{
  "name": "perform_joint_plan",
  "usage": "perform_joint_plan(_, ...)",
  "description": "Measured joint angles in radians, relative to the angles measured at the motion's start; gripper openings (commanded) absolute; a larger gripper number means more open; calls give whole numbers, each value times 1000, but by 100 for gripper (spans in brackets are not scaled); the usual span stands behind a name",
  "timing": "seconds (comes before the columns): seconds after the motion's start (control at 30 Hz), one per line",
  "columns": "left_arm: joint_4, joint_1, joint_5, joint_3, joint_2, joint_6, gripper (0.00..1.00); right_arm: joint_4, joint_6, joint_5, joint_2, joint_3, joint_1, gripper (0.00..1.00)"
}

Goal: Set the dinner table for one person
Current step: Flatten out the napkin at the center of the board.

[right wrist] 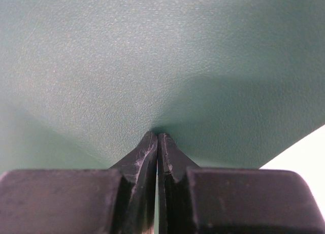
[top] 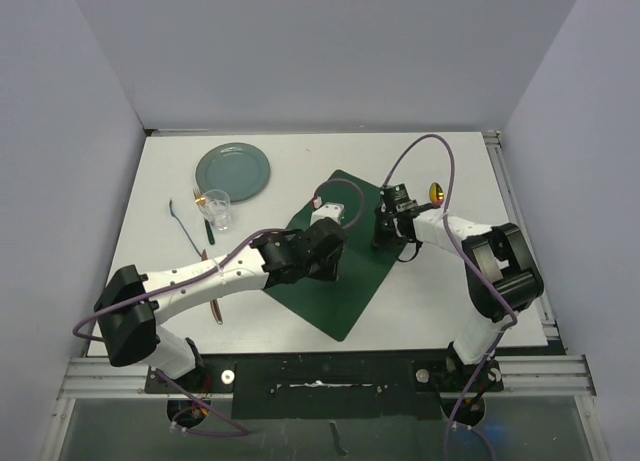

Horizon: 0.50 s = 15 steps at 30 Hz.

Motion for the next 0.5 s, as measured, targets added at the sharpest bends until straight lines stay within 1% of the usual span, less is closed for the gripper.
perform_joint_plan(0.13,-18,0,-47,2,1,-2,26,-6,-5,-66,-12,-9,30,0)
perform_joint_plan(0.33,-29,1,-80,2,31,-6,26,-39,10,-132,-106,-46,77,1)
perform_joint_plan(0.4,-37,1,-89,2,45,-6,26,-43,15,-128,-135,-46,93,12)
perform_joint_plan(0.43,-40,1,-92,3,48,-5,26,-43,15,-118,-147,-46,100,19)
perform_joint_plan(0.5,-45,1,-95,6,50,-5,26,-46,14,-81,-157,-44,105,41)
